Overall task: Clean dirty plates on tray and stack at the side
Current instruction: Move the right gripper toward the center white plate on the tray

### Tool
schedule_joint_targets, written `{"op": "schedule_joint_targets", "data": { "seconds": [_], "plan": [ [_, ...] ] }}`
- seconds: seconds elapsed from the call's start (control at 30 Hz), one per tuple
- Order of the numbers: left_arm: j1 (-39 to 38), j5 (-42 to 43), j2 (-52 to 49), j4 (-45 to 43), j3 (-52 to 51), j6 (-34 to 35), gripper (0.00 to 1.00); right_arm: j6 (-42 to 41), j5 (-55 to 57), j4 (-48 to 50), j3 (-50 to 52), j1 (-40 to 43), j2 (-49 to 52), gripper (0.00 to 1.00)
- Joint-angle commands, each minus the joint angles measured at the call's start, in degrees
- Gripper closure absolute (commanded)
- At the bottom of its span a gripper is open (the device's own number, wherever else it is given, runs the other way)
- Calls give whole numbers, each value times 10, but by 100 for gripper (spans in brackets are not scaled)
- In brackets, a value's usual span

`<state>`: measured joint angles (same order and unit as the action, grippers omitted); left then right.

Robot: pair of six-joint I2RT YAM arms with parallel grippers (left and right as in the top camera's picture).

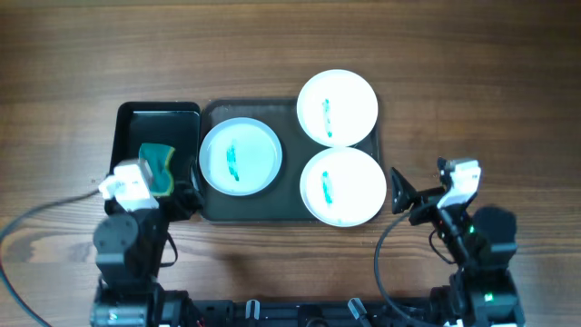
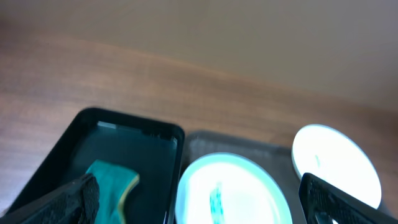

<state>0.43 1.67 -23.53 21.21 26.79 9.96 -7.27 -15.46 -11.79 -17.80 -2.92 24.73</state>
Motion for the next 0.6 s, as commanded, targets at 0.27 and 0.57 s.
{"op": "schedule_joint_targets", "data": {
  "seconds": [0.27,0.57],
  "plan": [
    [-2,14,-267,291,363,-20,0,-2,-61,-258,-354,-3,315,0],
    [-2,82,-462,476,503,-18,0,101,-74,-360,-489,-3,462,0]
  ]
}}
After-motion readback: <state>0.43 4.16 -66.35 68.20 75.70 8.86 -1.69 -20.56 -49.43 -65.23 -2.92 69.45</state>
